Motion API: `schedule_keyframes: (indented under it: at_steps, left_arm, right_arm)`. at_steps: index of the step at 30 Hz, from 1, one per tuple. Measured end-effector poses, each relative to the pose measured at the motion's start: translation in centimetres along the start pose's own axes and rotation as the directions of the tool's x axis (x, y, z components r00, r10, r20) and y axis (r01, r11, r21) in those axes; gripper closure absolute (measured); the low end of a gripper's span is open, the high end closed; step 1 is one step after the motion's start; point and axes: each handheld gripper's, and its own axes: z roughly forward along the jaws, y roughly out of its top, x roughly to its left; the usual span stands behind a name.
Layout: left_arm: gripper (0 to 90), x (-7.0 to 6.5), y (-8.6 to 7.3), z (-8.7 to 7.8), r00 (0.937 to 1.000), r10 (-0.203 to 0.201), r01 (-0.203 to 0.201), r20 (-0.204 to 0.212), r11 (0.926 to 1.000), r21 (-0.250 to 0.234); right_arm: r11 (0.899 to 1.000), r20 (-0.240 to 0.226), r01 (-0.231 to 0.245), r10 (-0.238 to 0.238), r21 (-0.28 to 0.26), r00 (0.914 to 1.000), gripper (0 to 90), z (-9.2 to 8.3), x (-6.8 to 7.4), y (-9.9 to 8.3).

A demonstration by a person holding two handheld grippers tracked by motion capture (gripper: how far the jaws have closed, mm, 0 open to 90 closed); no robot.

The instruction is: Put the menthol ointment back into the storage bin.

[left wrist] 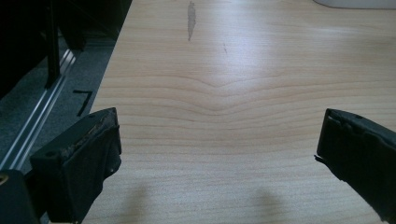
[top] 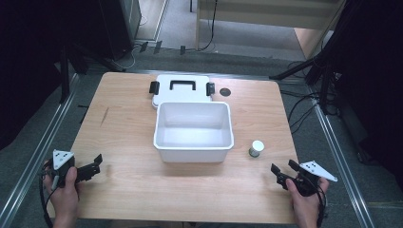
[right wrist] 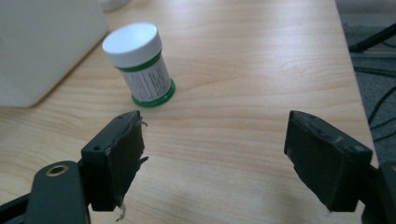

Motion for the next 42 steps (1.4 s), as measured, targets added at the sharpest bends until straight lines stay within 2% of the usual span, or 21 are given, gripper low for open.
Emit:
schedule_keyframes:
  at_steps: [11,15,16,17,18,19,20,21,22,25,26,27,28,29,30,32,33,34,35,37,42]
  left_arm:
    - [0.3,0.0,0.0,0.0,1.0000,0.002,-0.002,0.004,1.0000,-0.002]
    - [0.3,0.0,0.0,-0.1,1.0000,-0.003,0.003,0.005,1.0000,-0.007]
    - [0.3,0.0,0.0,-0.1,1.0000,-0.005,0.005,0.007,1.0000,-0.007]
    - [0.3,0.0,0.0,-0.1,1.0000,-0.005,0.005,0.007,1.0000,-0.007]
    - [0.3,0.0,0.0,0.0,1.0000,-0.002,0.003,0.008,1.0000,-0.002]
    - [0.3,0.0,0.0,0.0,1.0000,-0.002,0.003,0.008,1.0000,-0.002]
    - [0.3,0.0,0.0,0.0,0.9999,-0.004,0.004,0.012,1.0000,0.000]
    - [0.3,0.0,0.0,0.0,0.9999,-0.004,0.004,0.012,1.0000,0.000]
    - [0.3,0.0,0.0,0.0,1.0000,-0.002,0.002,0.009,1.0000,0.001]
    - [0.3,0.0,0.0,0.0,0.9999,-0.003,0.003,0.011,1.0000,0.002]
    - [0.3,0.0,0.0,0.0,0.9999,-0.004,0.004,0.012,1.0000,0.002]
    - [0.3,0.0,0.0,0.0,0.9999,-0.004,0.004,0.012,1.0000,0.002]
    - [0.3,0.0,0.0,0.0,0.9999,-0.004,0.004,0.013,1.0000,0.002]
    - [0.3,0.0,0.0,0.0,0.9999,-0.004,0.004,0.013,1.0000,0.002]
    - [0.3,0.0,0.0,0.0,0.9999,-0.005,0.005,0.014,1.0000,0.003]
    - [0.3,0.0,0.0,0.0,0.9999,-0.006,0.006,0.015,1.0000,0.003]
    - [0.3,0.0,0.0,0.0,0.9998,-0.007,0.007,0.017,1.0000,0.003]
    - [0.3,0.0,0.0,0.0,0.9998,-0.007,0.007,0.018,1.0000,0.004]
    - [0.3,0.0,0.0,0.0,0.9998,-0.007,0.007,0.018,1.0000,0.004]
    - [0.3,0.0,0.0,0.0,0.9998,-0.005,0.005,0.019,1.0000,0.005]
    - [0.3,0.0,0.0,0.1,0.9998,-0.007,0.006,0.020,1.0000,0.005]
  right_arm:
    - [0.983,-0.034,0.077,-0.072,0.169,0.9968,19.1,0.7,1.7,1.4]
    - [0.955,-0.082,0.129,-0.111,0.268,0.9905,18.9,0.5,2.4,2.9]
    - [0.925,-0.098,0.172,-0.147,0.339,0.9843,17.7,0.5,2.8,3.6]
    - [0.925,-0.098,0.172,-0.147,0.339,0.9843,17.7,0.5,2.8,3.6]
    - [0.883,-0.108,0.215,-0.187,0.417,0.9764,16.7,0.4,3.0,4.2]
    - [0.883,-0.108,0.215,-0.187,0.417,0.9764,16.7,0.4,3.0,4.2]
    - [0.840,-0.110,0.225,-0.197,0.493,0.9743,16.0,0.5,3.2,4.8]
    - [0.840,-0.110,0.225,-0.197,0.493,0.9743,16.0,0.5,3.2,4.8]
    - [0.790,-0.122,0.242,-0.210,0.564,0.9701,14.5,0.6,3.3,5.4]
    - [0.748,-0.122,0.245,-0.217,0.617,0.9685,14.1,0.8,3.5,5.8]
    - [0.701,-0.118,0.234,-0.210,0.674,0.9705,13.9,1.1,3.6,6.2]
    - [0.701,-0.118,0.234,-0.210,0.674,0.9705,13.9,1.1,3.6,6.2]
    - [0.650,-0.121,0.243,-0.228,0.720,0.9662,13.8,1.4,3.7,6.6]
    - [0.650,-0.121,0.243,-0.228,0.720,0.9662,13.8,1.4,3.7,6.6]
    - [0.607,-0.141,0.266,-0.246,0.749,0.9589,13.7,1.6,3.9,6.9]
    - [0.584,-0.151,0.279,-0.258,0.762,0.9541,13.9,1.8,3.9,7.1]
    - [0.548,-0.166,0.305,-0.289,0.778,0.9428,14.0,2.0,4.2,7.2]
    - [0.474,-0.204,0.363,-0.354,0.802,0.9126,14.0,2.2,4.7,7.4]
    - [0.474,-0.204,0.363,-0.354,0.802,0.9126,14.0,2.2,4.7,7.4]
    - [0.403,-0.270,0.440,-0.412,0.802,0.8703,13.9,2.4,5.3,7.8]
    - [0.392,-0.313,0.481,-0.420,0.784,0.8519,14.1,3.3,6.5,9.9]
